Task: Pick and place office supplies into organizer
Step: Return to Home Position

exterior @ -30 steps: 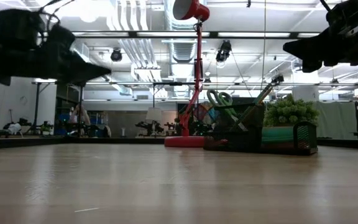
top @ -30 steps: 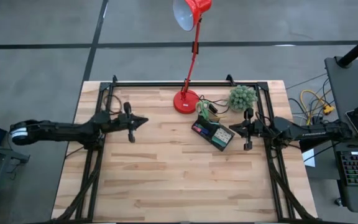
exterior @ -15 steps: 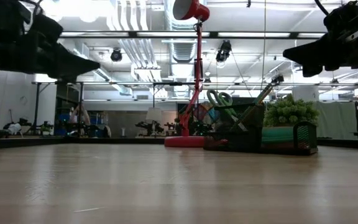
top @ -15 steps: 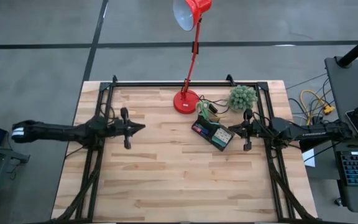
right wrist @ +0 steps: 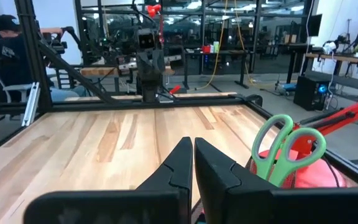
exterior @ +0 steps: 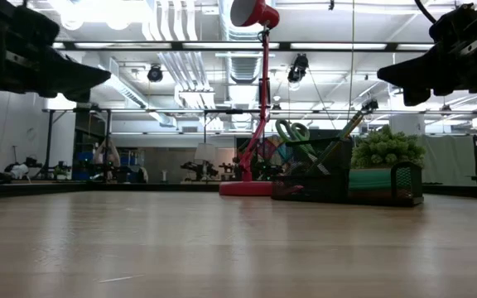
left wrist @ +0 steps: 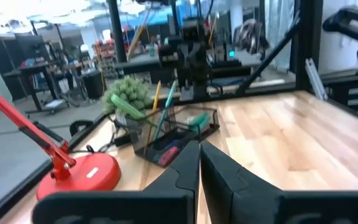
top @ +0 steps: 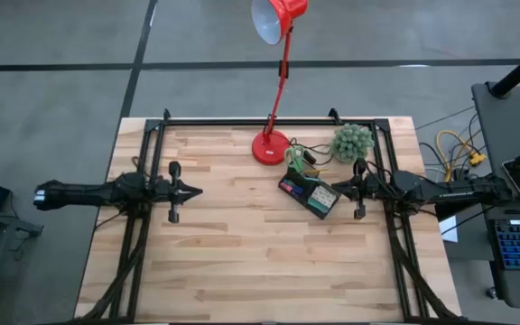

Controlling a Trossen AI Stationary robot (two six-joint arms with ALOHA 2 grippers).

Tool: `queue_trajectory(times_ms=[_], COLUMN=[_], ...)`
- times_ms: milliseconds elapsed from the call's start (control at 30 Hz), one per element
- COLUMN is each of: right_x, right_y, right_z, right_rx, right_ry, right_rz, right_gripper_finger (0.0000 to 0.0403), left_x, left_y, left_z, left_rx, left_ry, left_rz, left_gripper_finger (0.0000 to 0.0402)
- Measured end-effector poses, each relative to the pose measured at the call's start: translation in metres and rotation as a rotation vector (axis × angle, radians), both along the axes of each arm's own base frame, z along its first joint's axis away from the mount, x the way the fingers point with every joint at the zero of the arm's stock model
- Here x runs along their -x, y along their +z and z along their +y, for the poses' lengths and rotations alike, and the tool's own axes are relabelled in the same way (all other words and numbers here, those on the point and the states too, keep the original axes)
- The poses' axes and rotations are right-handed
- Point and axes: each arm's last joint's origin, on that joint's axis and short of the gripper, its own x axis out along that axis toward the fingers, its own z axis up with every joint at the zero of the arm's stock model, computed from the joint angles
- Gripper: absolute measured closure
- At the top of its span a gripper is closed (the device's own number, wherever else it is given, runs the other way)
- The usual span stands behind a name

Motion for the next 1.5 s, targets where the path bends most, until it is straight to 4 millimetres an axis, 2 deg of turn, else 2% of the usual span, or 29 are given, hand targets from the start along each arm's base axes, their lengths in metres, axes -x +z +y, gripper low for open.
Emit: queue_trajectory(times_ms=[167, 367, 700, 1000, 1267, 1500], right_x=[0.0, 0.0, 0.0, 0.0, 0.01, 0.017], right_y=[-0.002, -0.001, 0.004, 0.004, 0.0, 0.002], right_z=[0.0, 0.0, 0.0, 0.001, -0.002, -0.001], right_rx=[-0.001, 0.0, 0.074, 0.057, 0.019, 0.013], right_ry=[0.0, 0.0, 0.001, 0.025, -0.057, -0.026], right_rz=[0.018, 0.012, -0.034, -0.04, -0.009, -0.041], right_gripper_finger=[0.0394, 0.0394, 0.0394, 0.0394, 0.0394, 0.0394], left_x=[0.01, 0.005, 0.008, 0.007, 0.007, 0.008], left_y=[0.002, -0.003, 0.001, 0.0, -0.001, -0.001], left_z=[0.0, 0.001, 0.001, 0.0, 0.0, 0.0], left_rx=[-0.015, -0.027, 0.004, 0.022, 0.022, 0.022], left_ry=[-0.003, 0.016, 0.015, 0.013, 0.007, 0.007], left_rz=[-0.048, 0.019, -0.03, -0.021, -0.013, -0.015], left_gripper_finger=[0.0401, 0.0401, 0.0401, 0.0401, 0.0401, 0.0401])
